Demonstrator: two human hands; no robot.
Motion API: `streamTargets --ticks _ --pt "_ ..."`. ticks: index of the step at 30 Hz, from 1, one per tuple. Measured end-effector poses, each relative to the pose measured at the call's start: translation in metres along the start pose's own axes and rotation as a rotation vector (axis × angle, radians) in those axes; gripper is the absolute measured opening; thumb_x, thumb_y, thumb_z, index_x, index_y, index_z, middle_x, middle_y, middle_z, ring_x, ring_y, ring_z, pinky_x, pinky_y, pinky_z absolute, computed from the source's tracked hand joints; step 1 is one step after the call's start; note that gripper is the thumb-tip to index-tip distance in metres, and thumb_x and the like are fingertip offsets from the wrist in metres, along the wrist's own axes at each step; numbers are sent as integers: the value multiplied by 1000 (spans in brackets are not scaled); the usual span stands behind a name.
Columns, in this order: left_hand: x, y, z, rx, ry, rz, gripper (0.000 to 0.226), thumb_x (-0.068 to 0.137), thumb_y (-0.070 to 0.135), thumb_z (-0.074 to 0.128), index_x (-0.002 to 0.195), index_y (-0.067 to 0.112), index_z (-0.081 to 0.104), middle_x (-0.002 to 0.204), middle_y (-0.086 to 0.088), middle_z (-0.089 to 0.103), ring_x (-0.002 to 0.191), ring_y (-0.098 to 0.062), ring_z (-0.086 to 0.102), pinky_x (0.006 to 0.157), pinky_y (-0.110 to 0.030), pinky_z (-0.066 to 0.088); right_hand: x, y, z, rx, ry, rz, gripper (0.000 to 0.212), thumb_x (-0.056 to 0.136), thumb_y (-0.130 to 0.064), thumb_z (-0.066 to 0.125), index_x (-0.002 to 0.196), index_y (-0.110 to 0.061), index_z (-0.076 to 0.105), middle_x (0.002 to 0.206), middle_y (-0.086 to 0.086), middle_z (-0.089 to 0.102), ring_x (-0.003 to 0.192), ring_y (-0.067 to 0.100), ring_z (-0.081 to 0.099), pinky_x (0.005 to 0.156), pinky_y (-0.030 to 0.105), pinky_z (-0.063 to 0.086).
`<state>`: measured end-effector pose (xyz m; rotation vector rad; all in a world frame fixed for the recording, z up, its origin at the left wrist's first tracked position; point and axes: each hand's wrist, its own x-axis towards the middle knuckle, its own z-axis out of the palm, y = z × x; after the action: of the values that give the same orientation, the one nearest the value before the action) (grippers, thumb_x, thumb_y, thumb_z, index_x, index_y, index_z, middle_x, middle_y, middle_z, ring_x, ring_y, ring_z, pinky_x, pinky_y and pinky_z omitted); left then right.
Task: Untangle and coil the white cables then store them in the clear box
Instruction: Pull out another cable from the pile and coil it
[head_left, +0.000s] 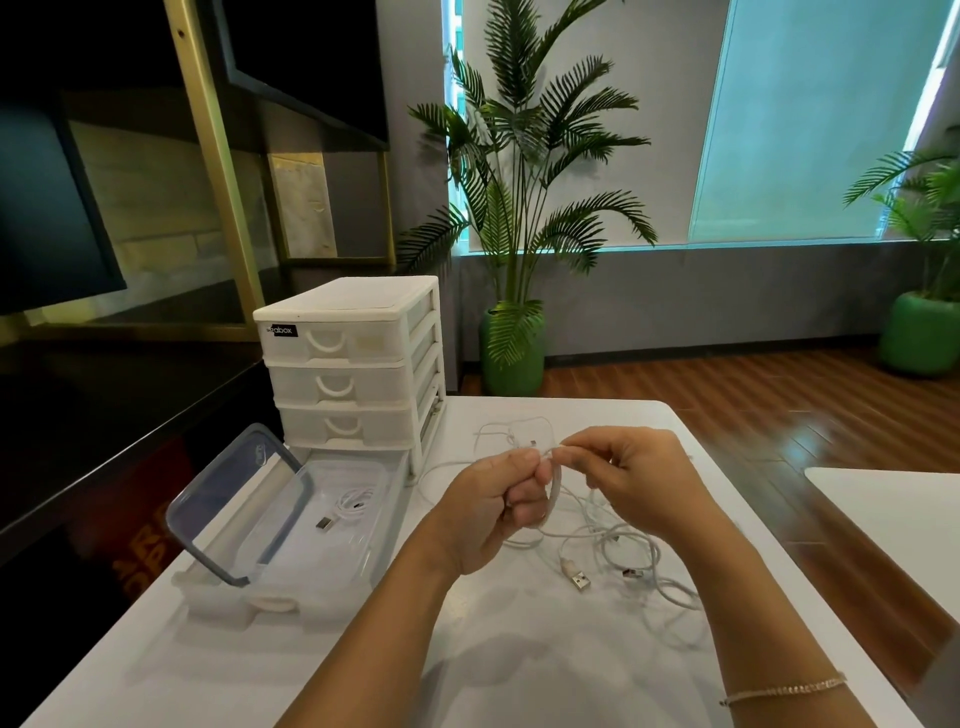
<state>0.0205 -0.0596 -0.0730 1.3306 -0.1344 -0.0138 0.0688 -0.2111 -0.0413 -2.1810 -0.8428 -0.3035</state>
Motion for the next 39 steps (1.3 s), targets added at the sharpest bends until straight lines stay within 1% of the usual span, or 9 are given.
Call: streamTargets --ticks 3,9,14,18,24,28,32,35,39 --pt "1 1 -1 -77 28 19 48 100 18 31 58 15 55 44 9 33 39 -4 29 43 -17 27 0 -2 1 44 -29 -20 19 86 -31 61 95 -20 74 55 -30 55 63 -14 54 59 0 38" --pt "5 1 3 -350 146 21 55 98 23 37 45 16 48 34 7 30 28 -3 28 31 -13 27 -1 -6 10 103 -136 9 27 92 -27 53 115 -24 66 102 -13 67 92 5 59 77 8 41" --pt "5 3 8 -535 165 21 47 90 21 43 44 14 48 31 7 29 25 -3 26 29 -13 19 0 -12 11 106 -168 52 24 95 -26 49 102 -18 69 87 -5 69 81 10 58 69 12 41" --pt "5 9 7 -806 193 32 38 96 26 39 63 9 51 33 6 29 26 -4 28 31 -14 22 -1 -11 10 55 -198 82 24 96 -28 46 96 -16 67 61 -15 51 59 2 45 61 17 38" --pt "5 12 3 -941 216 103 40 102 23 28 109 -9 52 52 -1 50 41 -8 47 42 -15 43 -4 -12 9 -181 -298 69 30 92 -40 49 108 -23 69 96 -4 70 70 8 53 71 25 46" --pt "8 11 -1 -751 332 176 29 100 15 35 110 -6 53 69 -5 62 51 -9 59 52 -16 52 -6 -13 10 -242 -314 34 29 90 -43 53 105 -26 71 102 -5 72 80 12 62 79 32 54" --pt "5 6 8 -59 409 165 23 99 15 39 98 10 62 84 -2 64 77 -11 63 73 -18 54 -6 -14 11 -257 -329 16 24 89 -37 57 106 -27 70 102 -7 72 77 8 59 79 28 52" --pt "1 5 10 354 357 182 27 99 19 39 90 24 63 89 18 63 90 -11 63 89 -23 52 -6 -14 8 -258 -301 31 22 87 -35 60 102 -26 72 99 -7 73 83 11 62 83 34 54" --pt "0 0 10 675 248 209 27 100 19 37 93 9 62 81 35 50 79 15 55 73 -4 43 -6 -14 6 -239 -306 48 21 85 -34 63 100 -24 72 95 -5 73 81 12 63 81 30 53"
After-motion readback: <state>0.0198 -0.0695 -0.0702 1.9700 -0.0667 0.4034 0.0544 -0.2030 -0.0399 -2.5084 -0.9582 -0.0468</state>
